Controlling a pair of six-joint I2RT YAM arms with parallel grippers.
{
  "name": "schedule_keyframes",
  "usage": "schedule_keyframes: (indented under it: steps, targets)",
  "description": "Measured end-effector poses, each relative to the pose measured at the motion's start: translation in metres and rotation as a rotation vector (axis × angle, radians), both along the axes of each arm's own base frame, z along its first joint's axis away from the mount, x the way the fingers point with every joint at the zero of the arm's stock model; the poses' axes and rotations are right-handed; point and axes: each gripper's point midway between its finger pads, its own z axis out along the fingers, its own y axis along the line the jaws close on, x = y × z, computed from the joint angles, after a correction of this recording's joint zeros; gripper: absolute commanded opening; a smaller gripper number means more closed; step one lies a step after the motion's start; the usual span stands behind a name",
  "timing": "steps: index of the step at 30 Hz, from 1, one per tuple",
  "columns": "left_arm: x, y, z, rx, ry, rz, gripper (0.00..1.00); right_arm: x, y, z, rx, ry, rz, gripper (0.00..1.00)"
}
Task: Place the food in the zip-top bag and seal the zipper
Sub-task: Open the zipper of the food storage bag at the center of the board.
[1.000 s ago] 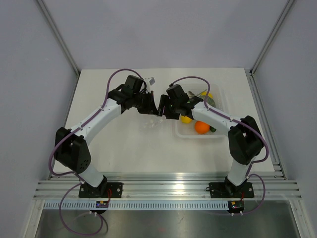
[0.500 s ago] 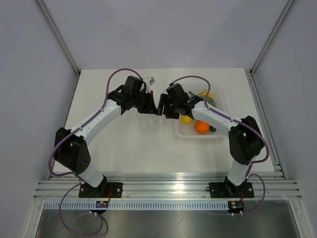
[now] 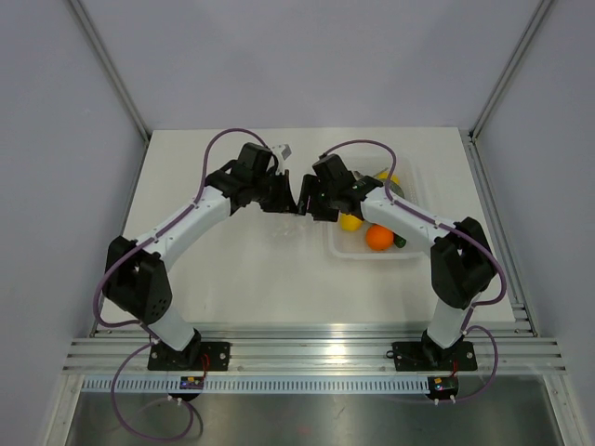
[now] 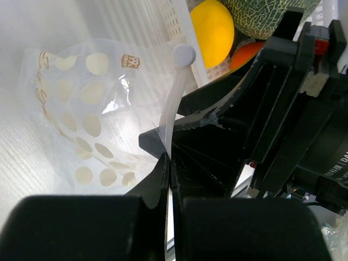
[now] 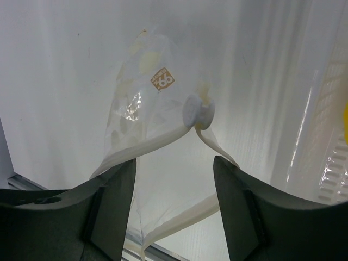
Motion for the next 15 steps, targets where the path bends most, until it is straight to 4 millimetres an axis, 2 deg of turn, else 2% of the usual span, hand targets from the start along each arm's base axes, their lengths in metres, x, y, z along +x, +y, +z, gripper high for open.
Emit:
schedule_keyframes:
  steps: [11, 13, 15]
  targets:
    - [0.006, -0.004, -0.028, 0.078, 0.015, 0.02, 0.0, -0.006, -0.012, -0.008, -0.047, 0.035, -0.01, 0.64]
    - [0.005, -0.002, -0.032, 0.094, 0.023, 0.026, 0.0, -0.004, -0.012, -0.005, -0.043, 0.023, -0.016, 0.63]
    - [-0.001, 0.0, -0.038, 0.114, 0.053, 0.022, 0.0, 0.0, -0.009, 0.007, -0.013, -0.007, -0.024, 0.63]
